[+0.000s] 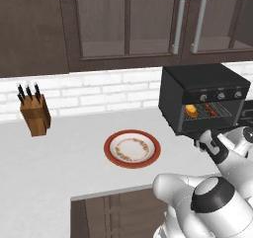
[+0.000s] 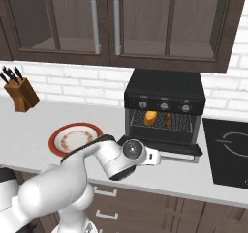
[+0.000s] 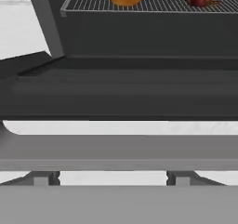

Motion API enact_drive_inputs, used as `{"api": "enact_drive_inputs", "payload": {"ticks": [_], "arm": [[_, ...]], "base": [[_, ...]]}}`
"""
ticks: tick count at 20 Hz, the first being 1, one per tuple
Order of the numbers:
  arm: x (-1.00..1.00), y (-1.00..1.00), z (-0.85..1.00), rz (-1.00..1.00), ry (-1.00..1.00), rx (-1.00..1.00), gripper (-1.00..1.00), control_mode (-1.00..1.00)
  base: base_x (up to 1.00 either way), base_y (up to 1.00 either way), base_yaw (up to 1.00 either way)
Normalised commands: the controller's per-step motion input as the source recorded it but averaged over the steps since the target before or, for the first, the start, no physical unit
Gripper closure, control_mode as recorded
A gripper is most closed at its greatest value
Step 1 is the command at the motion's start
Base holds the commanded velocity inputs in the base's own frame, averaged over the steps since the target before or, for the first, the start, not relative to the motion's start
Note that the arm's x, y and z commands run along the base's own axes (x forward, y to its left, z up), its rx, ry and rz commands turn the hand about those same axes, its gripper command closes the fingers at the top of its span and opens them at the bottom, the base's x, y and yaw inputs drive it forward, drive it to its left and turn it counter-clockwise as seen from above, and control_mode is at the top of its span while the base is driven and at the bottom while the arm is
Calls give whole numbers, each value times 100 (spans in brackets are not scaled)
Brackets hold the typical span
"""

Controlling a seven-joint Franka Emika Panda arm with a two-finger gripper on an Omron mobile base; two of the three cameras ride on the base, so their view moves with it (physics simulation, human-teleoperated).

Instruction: Pick up the kebab skewer and baguette bread, and place them inside the toaster oven. Close the toaster oven door and start by setting the timer.

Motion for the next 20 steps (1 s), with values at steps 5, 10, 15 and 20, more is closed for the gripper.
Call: {"api": "enact_drive_inputs", "payload": {"ticks": [5, 10, 15, 20], "arm": [[43, 6, 42, 0, 0, 0, -100, -100], [52, 15, 36, 0, -4, 0, -100, -100], [54, 7, 20, 0, -2, 0, -100, -100], [47, 0, 37, 0, 0, 0, -100, -100]], "base": [[0, 0, 0], [0, 0, 0], [0, 0, 0], [0, 0, 0]]}}
